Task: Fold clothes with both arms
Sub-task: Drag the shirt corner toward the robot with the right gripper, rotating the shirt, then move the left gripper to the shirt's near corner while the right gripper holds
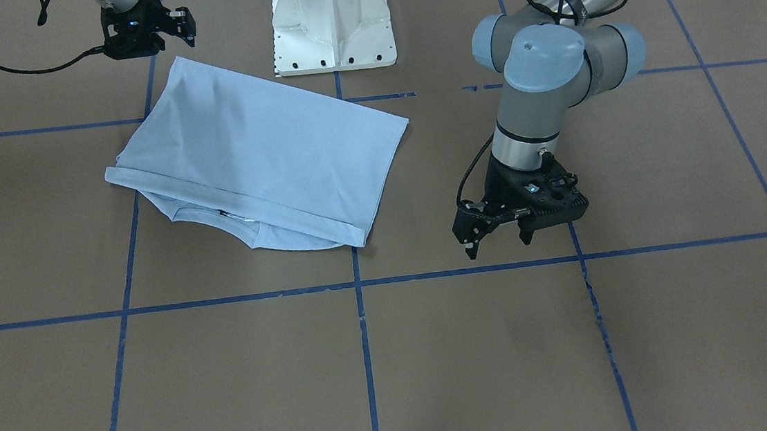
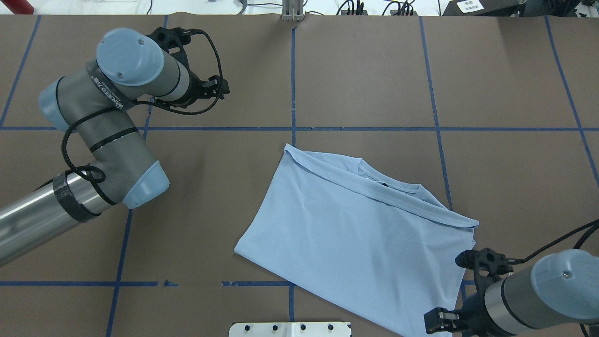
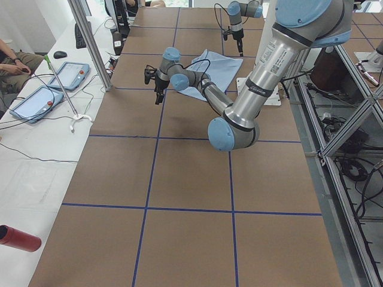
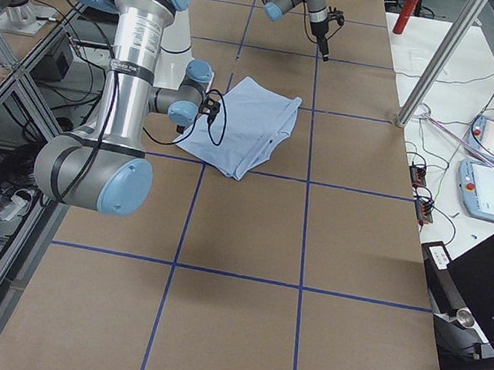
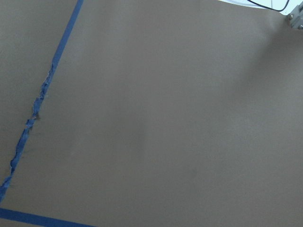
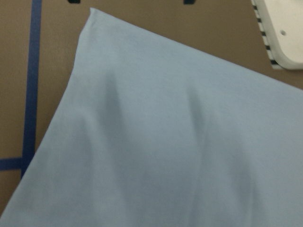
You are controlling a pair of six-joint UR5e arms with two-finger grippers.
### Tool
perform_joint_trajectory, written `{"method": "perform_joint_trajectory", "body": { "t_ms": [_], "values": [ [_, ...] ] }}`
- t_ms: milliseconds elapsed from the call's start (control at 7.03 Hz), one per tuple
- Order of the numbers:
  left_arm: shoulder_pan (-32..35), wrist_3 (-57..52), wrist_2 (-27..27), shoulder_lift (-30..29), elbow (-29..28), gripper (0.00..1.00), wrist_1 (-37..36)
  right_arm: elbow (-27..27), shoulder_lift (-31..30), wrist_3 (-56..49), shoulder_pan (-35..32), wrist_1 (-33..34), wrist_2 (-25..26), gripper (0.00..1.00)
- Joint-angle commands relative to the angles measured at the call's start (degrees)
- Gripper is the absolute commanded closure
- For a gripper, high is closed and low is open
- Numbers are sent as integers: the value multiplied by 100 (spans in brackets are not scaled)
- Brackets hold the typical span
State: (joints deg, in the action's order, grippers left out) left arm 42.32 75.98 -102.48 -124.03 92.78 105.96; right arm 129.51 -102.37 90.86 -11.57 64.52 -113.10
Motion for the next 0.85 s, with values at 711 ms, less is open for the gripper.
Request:
{"method": "perform_joint_trajectory", "body": {
  "t_ms": [711],
  "values": [
    [-2761,4238,411,660,1242,9,-504,-66,937,-51,-2015,-10,16,0]
  ]
}}
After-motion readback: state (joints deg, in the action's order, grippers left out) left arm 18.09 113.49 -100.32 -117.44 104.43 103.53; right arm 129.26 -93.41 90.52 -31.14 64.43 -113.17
